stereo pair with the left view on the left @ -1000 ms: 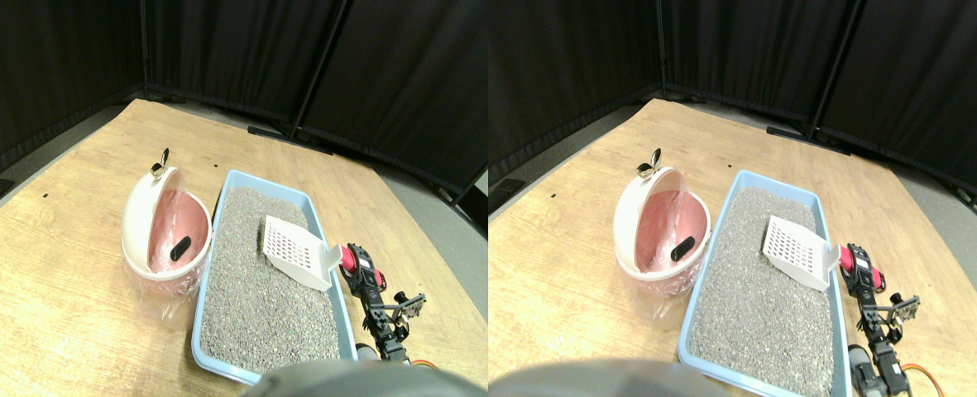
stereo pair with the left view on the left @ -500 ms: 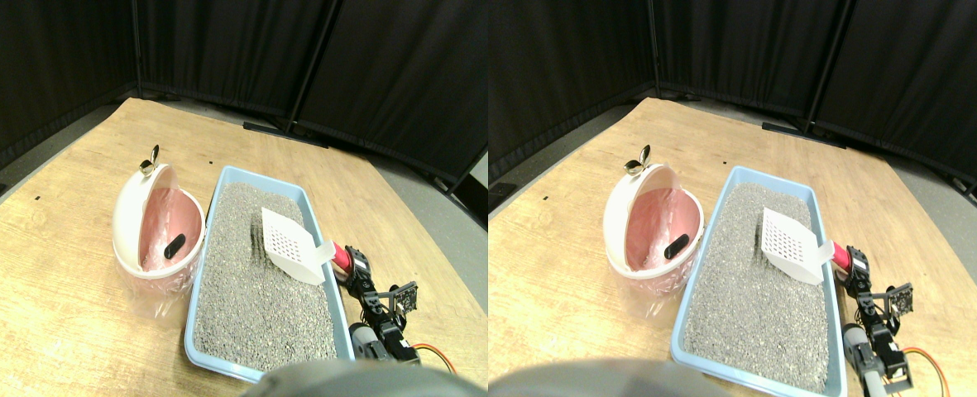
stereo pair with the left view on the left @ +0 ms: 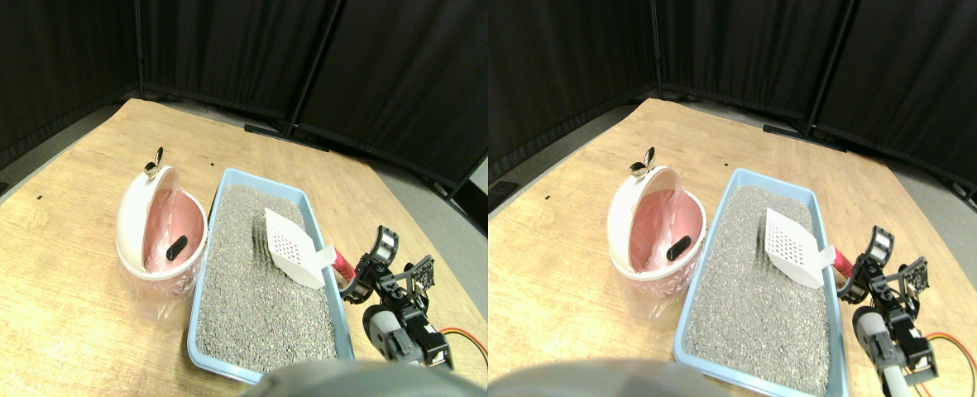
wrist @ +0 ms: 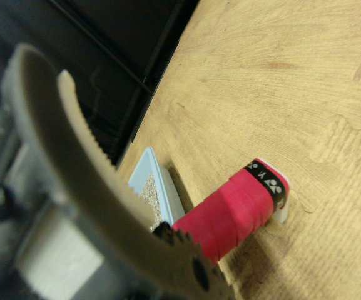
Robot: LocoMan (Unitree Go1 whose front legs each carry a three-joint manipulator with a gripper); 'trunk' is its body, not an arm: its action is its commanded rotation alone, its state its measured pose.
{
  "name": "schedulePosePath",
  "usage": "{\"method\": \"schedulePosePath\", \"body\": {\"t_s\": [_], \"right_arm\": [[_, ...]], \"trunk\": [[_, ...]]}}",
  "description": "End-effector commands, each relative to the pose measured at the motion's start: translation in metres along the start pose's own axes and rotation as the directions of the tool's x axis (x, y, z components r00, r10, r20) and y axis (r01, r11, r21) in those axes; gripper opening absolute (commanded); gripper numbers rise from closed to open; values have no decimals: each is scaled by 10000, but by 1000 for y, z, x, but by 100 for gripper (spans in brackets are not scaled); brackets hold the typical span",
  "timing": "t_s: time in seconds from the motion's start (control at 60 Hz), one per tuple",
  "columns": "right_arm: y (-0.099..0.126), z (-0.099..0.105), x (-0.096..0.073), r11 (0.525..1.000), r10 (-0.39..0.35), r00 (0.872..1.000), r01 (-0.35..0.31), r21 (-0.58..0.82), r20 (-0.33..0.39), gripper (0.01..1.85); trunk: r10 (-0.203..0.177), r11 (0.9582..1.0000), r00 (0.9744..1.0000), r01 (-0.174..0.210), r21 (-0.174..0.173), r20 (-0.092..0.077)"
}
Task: Scoop (unimanual)
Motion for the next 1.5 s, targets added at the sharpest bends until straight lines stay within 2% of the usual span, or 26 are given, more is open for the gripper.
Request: {"method": "schedulePosePath", "body": {"t_s": [0.017,0.183,0.25,0.283,0.35,0.383,0.45,0.483,0.633,0.8,1.117,1.5], "right_arm": [[5,11,-6,9992,400,9971,-397,-58,654,155],[6,18,-23,9968,660,9920,-608,-510,1078,127],[5,21,-31,9977,657,9895,-627,-269,1288,112],[5,21,-32,9973,707,9886,-675,-285,1328,109],[0,23,-38,9914,1307,9771,-1270,-329,1681,83],[0,24,-39,9909,1343,9758,-1306,-328,1726,79],[-1,26,-45,9872,1580,9650,-1493,-567,2094,36],[-1,27,-48,9850,1709,9599,-1612,-611,2223,6],[-2,29,-58,9811,1892,9474,-1717,-886,2582,6],[-4,31,-67,9779,1857,9533,-1557,-1393,2381,6],[-5,28,-84,9755,1905,9537,-1573,-1540,2328,6],[-3,25,-91,9780,1850,9516,-1539,-1407,2456,6]], "trunk": [[-61,9999,9998,63,-120,188],[-85,9999,9998,87,-115,195],[-102,9999,9998,104,-99,193],[-123,9999,9998,124,-75,151],[-150,9999,9998,151,-66,163],[-164,9998,9997,165,-67,162],[-175,9998,9997,176,-46,175],[-195,9998,9997,195,-16,174],[-268,9996,9994,267,49,226],[-318,9994,9991,315,115,264],[-535,9982,9981,526,284,297],[-724,9969,9968,712,337,338]]}}
